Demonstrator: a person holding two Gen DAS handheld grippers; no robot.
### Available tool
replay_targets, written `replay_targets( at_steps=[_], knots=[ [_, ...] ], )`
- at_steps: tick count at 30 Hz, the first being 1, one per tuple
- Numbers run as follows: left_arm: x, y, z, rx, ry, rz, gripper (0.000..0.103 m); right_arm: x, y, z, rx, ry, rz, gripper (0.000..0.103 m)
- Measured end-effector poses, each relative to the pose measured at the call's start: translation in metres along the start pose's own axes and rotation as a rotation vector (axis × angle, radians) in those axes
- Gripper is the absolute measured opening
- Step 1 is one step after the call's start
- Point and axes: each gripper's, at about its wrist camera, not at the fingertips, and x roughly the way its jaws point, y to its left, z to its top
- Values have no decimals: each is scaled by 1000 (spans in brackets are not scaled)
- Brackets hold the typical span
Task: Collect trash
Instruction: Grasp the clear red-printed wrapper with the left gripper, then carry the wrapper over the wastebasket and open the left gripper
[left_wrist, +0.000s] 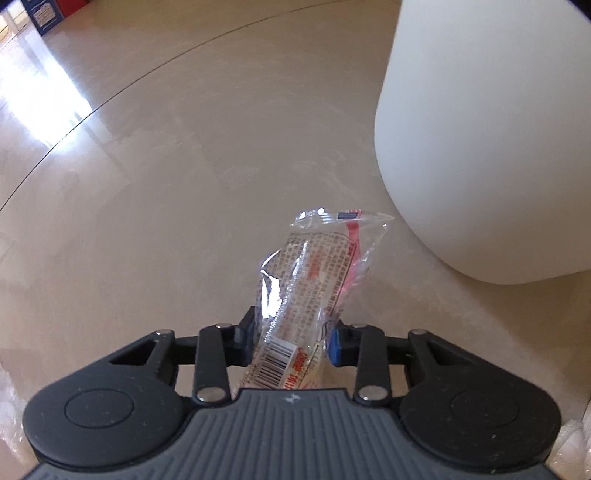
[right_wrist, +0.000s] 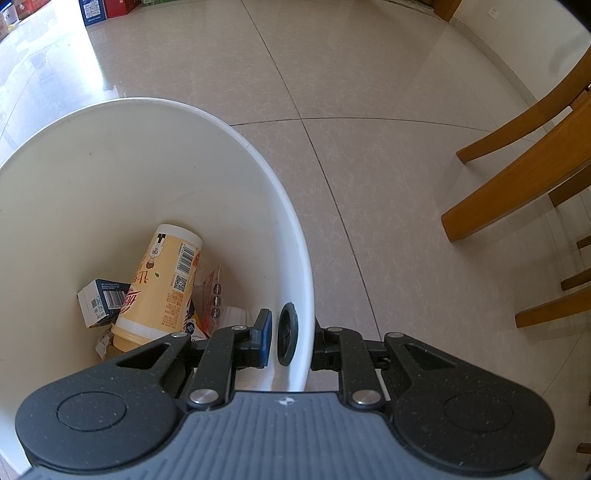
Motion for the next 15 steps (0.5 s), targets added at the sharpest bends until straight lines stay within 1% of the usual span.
replay_targets(
  at_steps=[5,9,10,12,15],
  knots=[
    [-25,4,1,-28,8,-27,32,0,-1,1,1,1,3,22],
    [-58,10,2,-36,29,-43,32,1,-1,1,3,1,5,22],
    [-64,22,4,-38,36,-43,32,1,-1,1,4,2,7,22],
    [-85,25,2,-40,45,-44,32,1,-1,1,4,2,10,22],
    [-122,27,11,-29,32,-53,32,1,-2,1,8,2,16,22]
  ],
)
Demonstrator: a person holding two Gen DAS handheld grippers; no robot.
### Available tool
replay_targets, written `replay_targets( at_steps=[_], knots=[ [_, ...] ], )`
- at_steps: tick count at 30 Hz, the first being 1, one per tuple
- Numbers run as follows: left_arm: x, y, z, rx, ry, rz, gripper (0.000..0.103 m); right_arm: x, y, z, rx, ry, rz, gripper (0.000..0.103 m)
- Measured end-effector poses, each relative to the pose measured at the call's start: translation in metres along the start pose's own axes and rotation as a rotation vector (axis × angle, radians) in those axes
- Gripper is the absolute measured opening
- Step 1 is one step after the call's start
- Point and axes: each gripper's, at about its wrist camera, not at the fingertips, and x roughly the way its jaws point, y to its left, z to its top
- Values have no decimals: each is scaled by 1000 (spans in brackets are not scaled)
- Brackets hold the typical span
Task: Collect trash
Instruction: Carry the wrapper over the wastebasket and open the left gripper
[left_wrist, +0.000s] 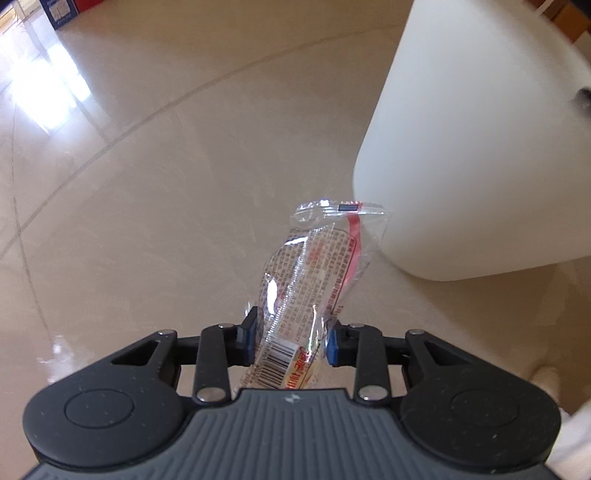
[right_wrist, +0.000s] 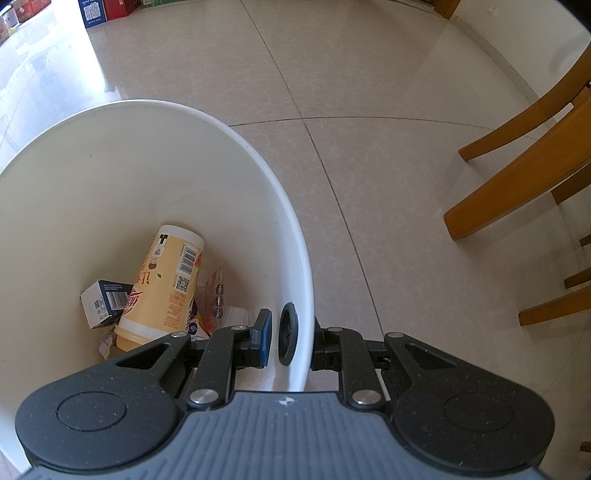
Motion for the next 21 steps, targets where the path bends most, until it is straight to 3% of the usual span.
replay_targets(
  at_steps=[10,11,13,15,16,19,20,21],
  knots=[
    [-149,-33,25,66,-119,-75,32,-1,-1,-1,6,1,10,22],
    [-150,-17,51,70,-137,-86,32,-2,-1,-1,5,1,11,22],
    [-164,-21,74,67,-180,-120,32,-2,0,-1,3,0,11,22],
    [-172,-31,89,60,-219,-172,32,-2,0,-2,-2,0,9,22],
    [-181,-38,76,57,-230,-192,32,-2,0,-2,-4,0,8,22],
    [-174,-39,104,66,-254,-235,33,-1,0,-1,-2,1,10,22],
    [-170,-44,109,71,-263,-237,36,-1,0,-1,0,2,10,22],
    [-165,-48,114,78,-261,-235,50,-1,0,-1,1,2,10,22]
  ],
)
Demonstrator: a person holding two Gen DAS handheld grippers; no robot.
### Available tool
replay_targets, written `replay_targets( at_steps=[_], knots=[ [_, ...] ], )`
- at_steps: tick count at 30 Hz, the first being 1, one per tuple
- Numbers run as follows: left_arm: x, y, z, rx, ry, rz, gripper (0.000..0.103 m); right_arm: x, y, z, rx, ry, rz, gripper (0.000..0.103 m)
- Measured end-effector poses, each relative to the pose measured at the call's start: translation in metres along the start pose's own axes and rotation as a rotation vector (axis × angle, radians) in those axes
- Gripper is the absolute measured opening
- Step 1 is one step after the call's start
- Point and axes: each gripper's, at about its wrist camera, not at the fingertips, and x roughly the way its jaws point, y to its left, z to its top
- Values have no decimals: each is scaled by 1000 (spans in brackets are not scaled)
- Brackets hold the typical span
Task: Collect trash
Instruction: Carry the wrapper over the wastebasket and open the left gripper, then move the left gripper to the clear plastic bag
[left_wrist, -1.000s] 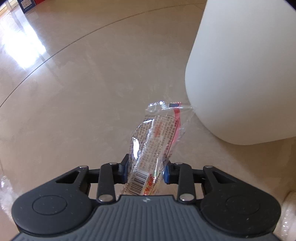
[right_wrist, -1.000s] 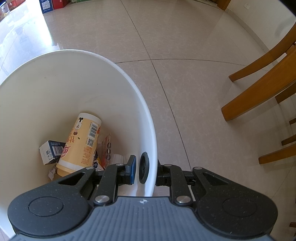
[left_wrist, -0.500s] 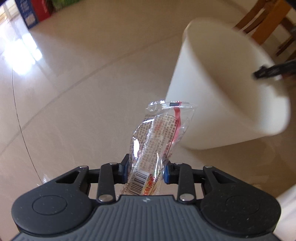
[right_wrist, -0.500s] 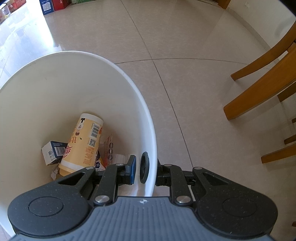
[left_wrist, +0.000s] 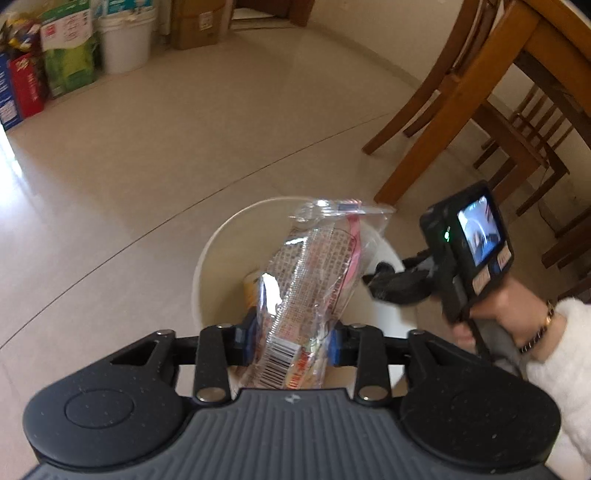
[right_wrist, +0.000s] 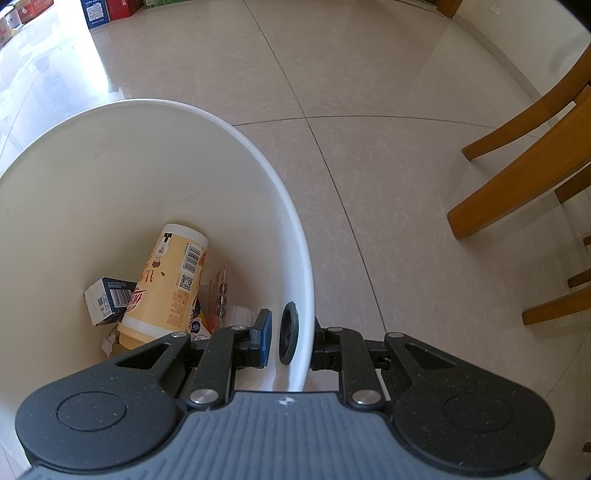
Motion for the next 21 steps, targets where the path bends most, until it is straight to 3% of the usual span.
replay_targets(
  at_steps=[2,3,6,8,15,21],
  knots=[
    [17,-4,2,3,0,36,76,0,1,0,-2,0,-1,23],
    [19,-4,2,13,-25,49,79,0,1,0,-4,-1,-1,23],
    [25,-9,5,22,-23,49,81,0,1,-1,-7,-3,2,23],
    [20,-21,-11,4,-26,51,83,0,0,-1,-3,-2,4,23],
    [15,-14,-22,-27,-36,90,83,1,2,-1,-7,-4,-6,23],
    [7,17,-43,-44,-61,193,84,1,4,-2,-16,-6,-15,23]
  ],
)
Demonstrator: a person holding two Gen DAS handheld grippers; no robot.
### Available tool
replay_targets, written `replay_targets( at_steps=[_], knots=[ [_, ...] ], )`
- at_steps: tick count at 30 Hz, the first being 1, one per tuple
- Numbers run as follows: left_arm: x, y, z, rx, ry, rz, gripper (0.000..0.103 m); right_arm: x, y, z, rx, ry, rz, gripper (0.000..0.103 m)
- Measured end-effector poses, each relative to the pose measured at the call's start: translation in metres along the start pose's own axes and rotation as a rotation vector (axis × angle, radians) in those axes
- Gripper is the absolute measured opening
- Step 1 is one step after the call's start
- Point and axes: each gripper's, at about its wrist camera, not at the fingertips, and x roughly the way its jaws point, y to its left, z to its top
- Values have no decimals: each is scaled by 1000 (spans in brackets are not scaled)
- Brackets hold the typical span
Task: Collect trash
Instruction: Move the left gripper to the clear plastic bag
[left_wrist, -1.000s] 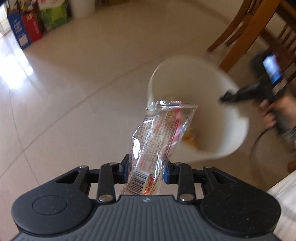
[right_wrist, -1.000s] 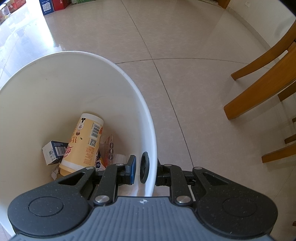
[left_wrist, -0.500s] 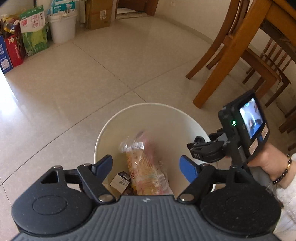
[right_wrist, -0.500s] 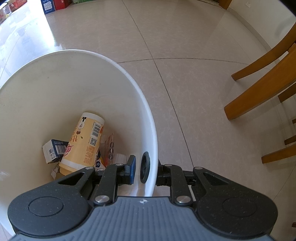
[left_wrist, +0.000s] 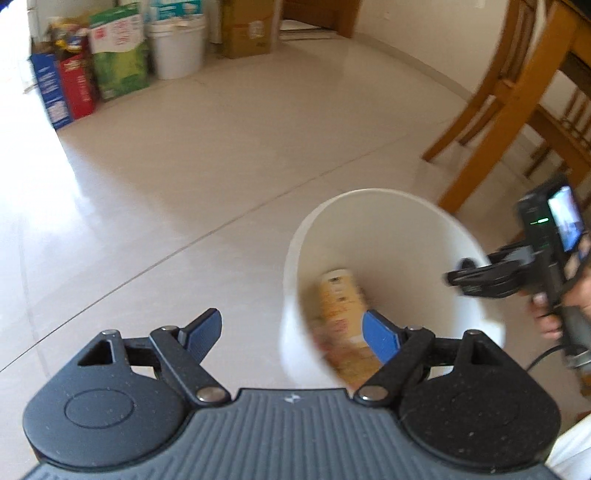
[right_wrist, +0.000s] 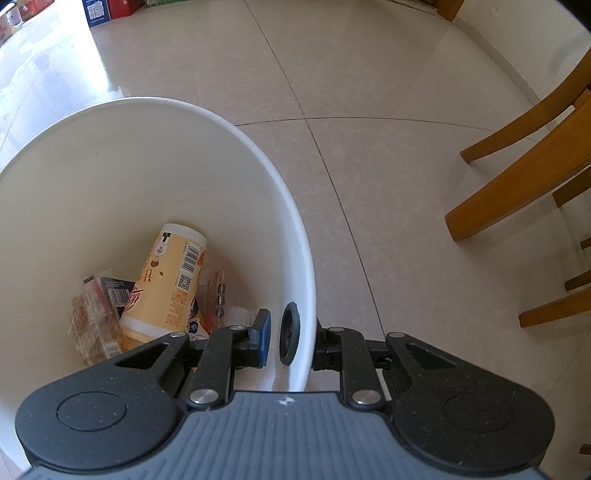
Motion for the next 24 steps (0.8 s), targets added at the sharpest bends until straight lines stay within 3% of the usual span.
replay_targets(
  at_steps=[8,14,19,24],
  knots=[
    [9,99,-63,-165,34,203,88,1,2,2,-2,3,-12,23],
    [31,186,-134,-353,123,336,88,1,6,1,-11,4,-36,25],
    [62,242,-197,-503,223,404,88,2,7,1,-14,6,-49,26],
    [88,264,-229,-591,219,413,88,2,8,-1,-14,11,-53,26]
  ],
)
